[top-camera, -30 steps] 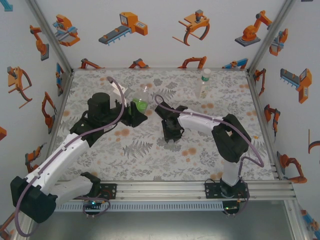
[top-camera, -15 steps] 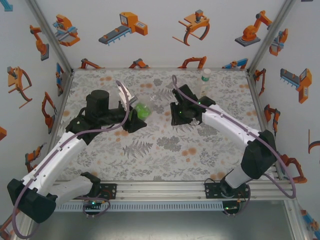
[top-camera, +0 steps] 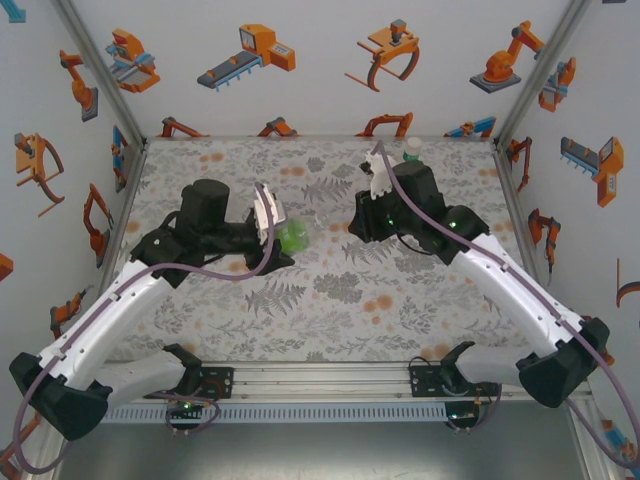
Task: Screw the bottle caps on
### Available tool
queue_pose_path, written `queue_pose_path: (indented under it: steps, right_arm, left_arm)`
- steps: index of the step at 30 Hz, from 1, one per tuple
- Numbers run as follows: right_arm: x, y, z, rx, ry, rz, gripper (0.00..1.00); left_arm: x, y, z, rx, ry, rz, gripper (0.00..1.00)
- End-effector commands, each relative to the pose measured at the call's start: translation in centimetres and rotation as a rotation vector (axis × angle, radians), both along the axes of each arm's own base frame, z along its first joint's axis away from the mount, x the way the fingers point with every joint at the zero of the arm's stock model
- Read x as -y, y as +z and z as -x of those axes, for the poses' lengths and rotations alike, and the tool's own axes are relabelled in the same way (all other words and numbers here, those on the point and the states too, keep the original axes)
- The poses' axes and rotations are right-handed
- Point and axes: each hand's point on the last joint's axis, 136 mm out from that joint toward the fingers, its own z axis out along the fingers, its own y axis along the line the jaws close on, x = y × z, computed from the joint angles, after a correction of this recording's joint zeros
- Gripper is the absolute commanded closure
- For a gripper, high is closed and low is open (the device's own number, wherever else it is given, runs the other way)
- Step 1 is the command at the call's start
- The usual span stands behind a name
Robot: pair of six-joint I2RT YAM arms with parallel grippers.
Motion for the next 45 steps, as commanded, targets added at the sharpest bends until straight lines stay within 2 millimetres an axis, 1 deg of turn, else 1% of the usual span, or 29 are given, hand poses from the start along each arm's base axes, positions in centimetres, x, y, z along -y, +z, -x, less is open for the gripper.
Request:
queue_pose_path:
  steps: [1, 6, 9, 12, 15, 17, 19, 23, 25, 28, 32, 39, 45]
  right_arm:
    - [-1.3, 3.2, 2.6, 0.112, 0.194, -0.088, 0.91]
    - [-2.1, 7.4, 5.9, 0.221, 0.372, -0.181, 0.99]
    - [-2.1, 9.5, 7.2, 0.288, 0.430, -0.219, 1.00]
    - [-2.2, 10.8, 9.0, 0.361, 0.534, -0.235, 1.00]
    - [-2.1, 11.7, 9.9, 0.404, 0.575, -0.237, 1.00]
    - [-2.0, 12.3, 10.9, 0.444, 0.628, -0.242, 1.00]
    - [-1.9, 12.9, 11.4, 0.469, 0.646, -0.247, 1.00]
    - [-1.8, 13.4, 12.5, 0.529, 0.717, -0.232, 1.00]
    - [-1.8, 13.7, 12.5, 0.539, 0.722, -0.224, 1.00]
    - [-1.9, 13.7, 13.3, 0.560, 0.793, -0.210, 1.00]
    - [-2.1, 14.3, 13.8, 0.597, 0.842, -0.220, 1.00]
    - [-2.7, 14.0, 13.5, 0.572, 0.875, -0.224, 1.00]
    - [-2.8, 13.8, 13.5, 0.563, 0.878, -0.225, 1.00]
  left_arm:
    - [0.3, 1.0, 0.7, 0.087, -0.061, -0.009, 0.98]
    - [0.8, 2.2, 1.3, 0.127, -0.097, 0.005, 0.98]
    - [0.9, 2.4, 1.3, 0.145, -0.102, 0.007, 0.98]
    - [0.9, 2.6, 1.3, 0.157, -0.103, 0.016, 0.98]
    - [0.9, 3.0, 1.5, 0.177, -0.108, 0.031, 0.98]
    - [0.8, 2.9, 1.6, 0.189, -0.113, 0.029, 0.98]
    - [0.7, 2.9, 1.8, 0.199, -0.120, 0.030, 0.98]
    - [0.7, 3.1, 2.1, 0.207, -0.134, 0.037, 0.96]
    - [0.7, 3.1, 2.2, 0.208, -0.137, 0.037, 0.96]
    - [0.6, 3.1, 2.5, 0.223, -0.150, 0.034, 0.96]
    - [0.5, 2.8, 2.9, 0.246, -0.176, 0.017, 0.96]
    - [0.7, 3.2, 3.5, 0.248, -0.208, 0.031, 0.96]
    - [0.8, 2.8, 3.8, 0.246, -0.229, 0.015, 0.96]
